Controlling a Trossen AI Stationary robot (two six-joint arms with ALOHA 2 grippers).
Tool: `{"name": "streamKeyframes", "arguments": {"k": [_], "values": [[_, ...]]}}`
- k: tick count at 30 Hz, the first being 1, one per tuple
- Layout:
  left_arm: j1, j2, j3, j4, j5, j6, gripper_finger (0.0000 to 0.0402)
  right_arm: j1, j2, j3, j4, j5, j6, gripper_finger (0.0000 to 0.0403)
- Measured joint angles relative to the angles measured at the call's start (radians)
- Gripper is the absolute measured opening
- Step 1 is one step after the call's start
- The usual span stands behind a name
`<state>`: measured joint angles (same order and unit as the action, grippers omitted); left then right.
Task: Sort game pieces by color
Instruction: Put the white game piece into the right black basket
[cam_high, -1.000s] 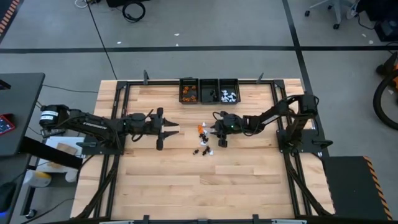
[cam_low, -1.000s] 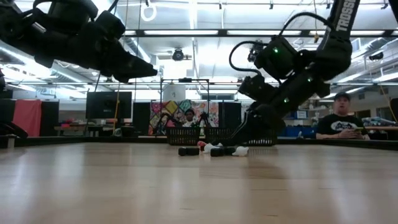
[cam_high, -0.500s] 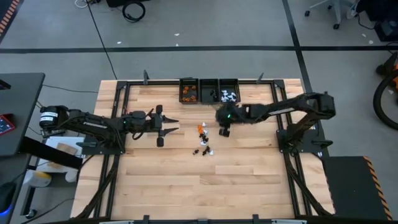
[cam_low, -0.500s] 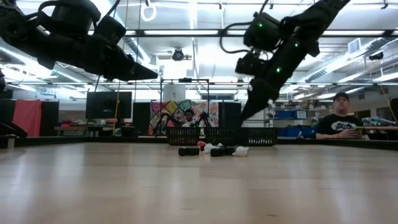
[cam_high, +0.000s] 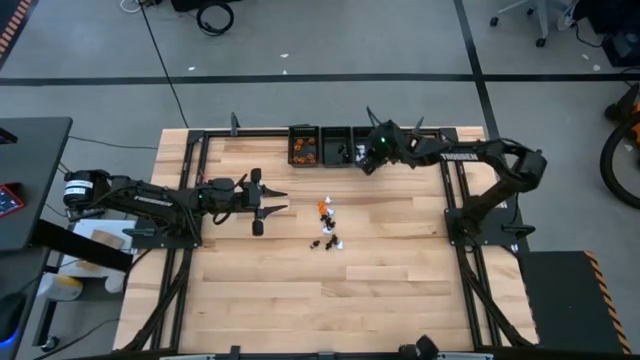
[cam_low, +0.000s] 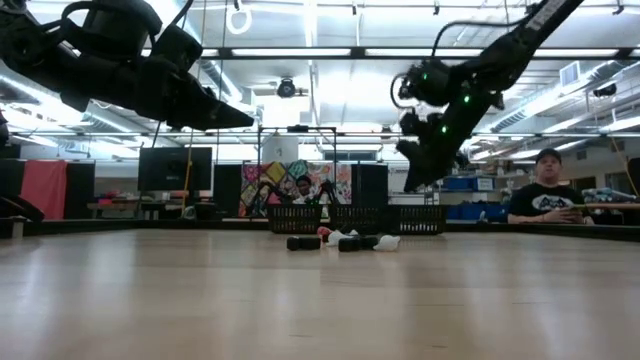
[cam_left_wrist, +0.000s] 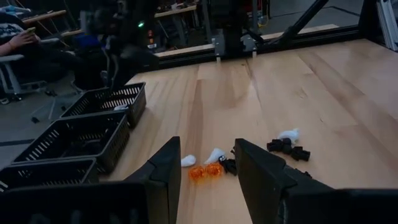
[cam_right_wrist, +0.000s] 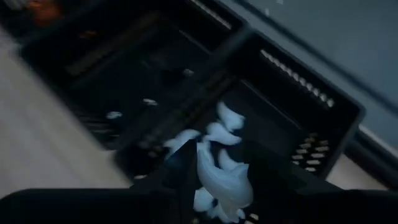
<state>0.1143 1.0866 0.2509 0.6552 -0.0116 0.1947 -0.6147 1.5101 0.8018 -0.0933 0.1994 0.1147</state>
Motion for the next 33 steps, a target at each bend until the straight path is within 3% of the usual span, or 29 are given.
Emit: {"name": "streamKeyframes", "arguments": {"k": [10,17,33], "values": [[0.000,0.000,0.000,0.000,0.000,0.062,0.0130,-0.117,0.145,0.213,-0.190,-0.172,0.156,0.0139],[0.000,0.000,0.000,0.017,0.000,0.134,0.0130,-0.135,0.202,0.243,-0.194,-0.176,0.155,0.0151],[0.000,0.000,0.000,0.032,0.000,0.140,0.0130,-0.136,0.205,0.243,-0.201,-0.198,0.155,0.0151]]}}
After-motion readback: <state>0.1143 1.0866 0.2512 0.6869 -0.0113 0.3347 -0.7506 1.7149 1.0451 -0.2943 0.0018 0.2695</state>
